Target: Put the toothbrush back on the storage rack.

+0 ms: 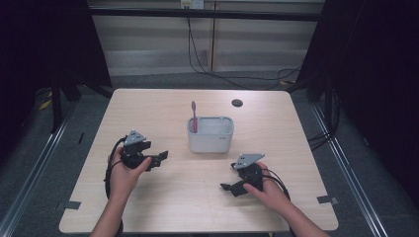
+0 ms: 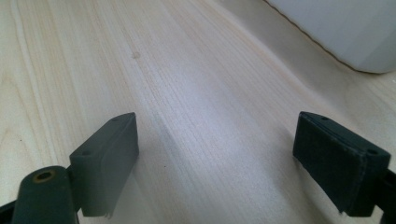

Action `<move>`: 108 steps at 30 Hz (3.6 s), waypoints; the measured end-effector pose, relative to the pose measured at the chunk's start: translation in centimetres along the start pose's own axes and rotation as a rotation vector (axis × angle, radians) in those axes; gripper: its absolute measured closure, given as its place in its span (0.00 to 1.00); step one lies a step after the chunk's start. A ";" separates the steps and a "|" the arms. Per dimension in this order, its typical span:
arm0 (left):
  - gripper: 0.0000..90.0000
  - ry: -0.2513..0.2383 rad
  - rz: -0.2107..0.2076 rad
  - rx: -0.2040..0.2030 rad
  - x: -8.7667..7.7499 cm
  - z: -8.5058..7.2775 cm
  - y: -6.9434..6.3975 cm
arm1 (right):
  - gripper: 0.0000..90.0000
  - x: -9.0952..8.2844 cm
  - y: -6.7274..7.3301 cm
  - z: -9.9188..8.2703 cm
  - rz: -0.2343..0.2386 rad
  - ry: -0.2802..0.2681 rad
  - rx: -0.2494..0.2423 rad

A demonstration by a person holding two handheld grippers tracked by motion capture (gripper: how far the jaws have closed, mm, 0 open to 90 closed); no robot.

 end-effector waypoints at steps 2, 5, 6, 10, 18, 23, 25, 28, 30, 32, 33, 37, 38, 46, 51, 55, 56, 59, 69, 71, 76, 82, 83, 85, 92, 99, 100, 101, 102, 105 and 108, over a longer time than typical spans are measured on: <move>0.23 0.002 0.005 -0.003 0.0 -0.3 0.2 | 0.15 0.0 0.0 0.0 0.000 0.000 0.000; 0.23 0.016 0.003 0.000 -0.1 -0.9 0.4 | 0.15 0.0 0.0 0.0 0.000 0.000 0.000; 0.23 0.021 0.006 0.007 -0.1 -1.0 0.5 | 0.15 0.0 0.0 0.0 0.000 0.000 0.000; 0.23 0.030 0.008 0.015 -0.2 -1.4 0.6 | 0.15 0.0 0.0 0.0 0.000 0.000 0.000; 0.23 0.050 0.017 0.028 -0.6 -2.2 1.1 | 0.15 0.0 0.0 0.0 0.000 0.000 0.000; 0.23 0.056 0.022 0.025 -0.9 -2.7 1.4 | 0.15 0.0 0.0 0.0 0.000 0.000 0.000; 0.23 0.058 0.020 0.027 -1.0 -2.9 1.5 | 0.15 0.0 0.0 0.0 0.000 0.000 0.000; 0.23 0.072 0.017 0.039 -1.0 -3.5 1.6 | 0.15 0.0 0.0 0.0 0.000 0.000 0.000; 0.23 0.078 0.016 0.039 -1.0 -3.8 1.7 | 0.15 0.0 0.0 0.0 0.000 0.000 0.000; 0.23 0.084 0.018 0.044 -1.0 -4.0 1.8 | 0.15 0.0 0.0 0.0 0.000 0.000 0.000; 0.23 0.084 0.018 0.044 -1.0 -4.0 1.8 | 0.15 0.0 0.0 0.0 0.000 0.000 0.000; 0.23 0.101 0.022 0.059 -0.9 -4.6 1.7 | 0.15 0.0 0.0 0.0 0.000 0.000 0.000; 0.23 0.111 0.027 0.072 -1.0 -4.9 1.8 | 0.15 0.0 0.0 0.0 0.000 0.000 0.000; 0.23 0.123 0.038 0.082 -1.1 -5.4 2.1 | 0.15 0.0 0.0 0.0 0.000 0.000 0.000; 0.23 0.137 0.045 0.097 -1.3 -5.7 2.6 | 0.15 0.0 0.0 0.0 0.000 0.000 0.000; 0.23 0.134 0.051 0.097 -1.4 -5.9 2.7 | 0.15 0.0 0.0 0.0 0.000 0.000 0.000; 0.23 0.134 0.051 0.097 -1.4 -5.9 2.7 | 0.15 0.0 0.0 0.0 0.000 0.000 0.000; 0.23 0.149 0.055 0.112 -1.4 -6.1 2.9 | 0.15 0.0 0.0 0.0 0.000 0.000 0.000; 0.23 0.150 0.061 0.119 -1.4 -6.4 3.1 | 0.15 0.0 0.0 0.0 0.000 0.000 0.000; 0.23 0.156 0.068 0.129 -1.5 -6.5 3.2 | 0.15 0.0 0.0 0.0 0.000 0.000 0.000; 0.23 0.160 0.068 0.140 -1.4 -6.7 3.2 | 0.15 0.0 0.0 0.0 0.000 0.000 0.000; 0.23 0.173 0.071 0.148 -1.3 -7.2 3.6 | 0.15 0.0 0.0 0.0 0.000 0.000 0.000; 0.23 0.174 0.075 0.142 -1.3 -7.3 3.7 | 0.15 0.0 0.0 0.0 0.000 0.000 0.000; 0.23 0.179 0.076 0.150 -1.4 -7.4 3.8 | 0.15 0.0 0.0 0.0 0.000 0.000 0.000; 0.18 0.150 0.068 0.114 -1.2 -7.6 4.1 | 0.15 0.0 0.0 0.0 0.000 0.000 0.000; 0.16 0.157 0.079 0.111 -1.2 -7.6 4.2 | 0.15 0.0 0.0 0.0 0.000 0.000 0.000; 0.16 0.158 0.078 0.111 -1.2 -7.6 4.2 | 0.15 0.0 0.0 0.0 0.000 0.000 0.000; 0.16 0.160 0.079 0.113 -1.2 -7.6 4.3 | 0.15 0.0 0.0 0.0 0.000 0.000 0.000; 0.15 0.159 0.081 0.111 -1.2 -7.6 4.3 | 0.15 0.0 0.0 0.0 0.000 0.000 0.000; 0.15 0.161 0.087 0.107 -1.2 -7.6 4.2 | 0.15 0.0 0.0 0.0 -0.001 0.000 0.000; 0.15 0.162 0.089 0.103 -1.2 -7.6 4.2 | 0.15 0.0 0.0 0.0 0.000 0.000 -0.001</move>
Point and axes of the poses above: each handheld gripper's, and its own axes: x roughly forward along the jaws, z roughly out of its top, y roughly to its left, the point moved 7 cm from there along x, roughly forward along the jaws, and after that the axes turned 1 degree about y, right-handed, at the moved point
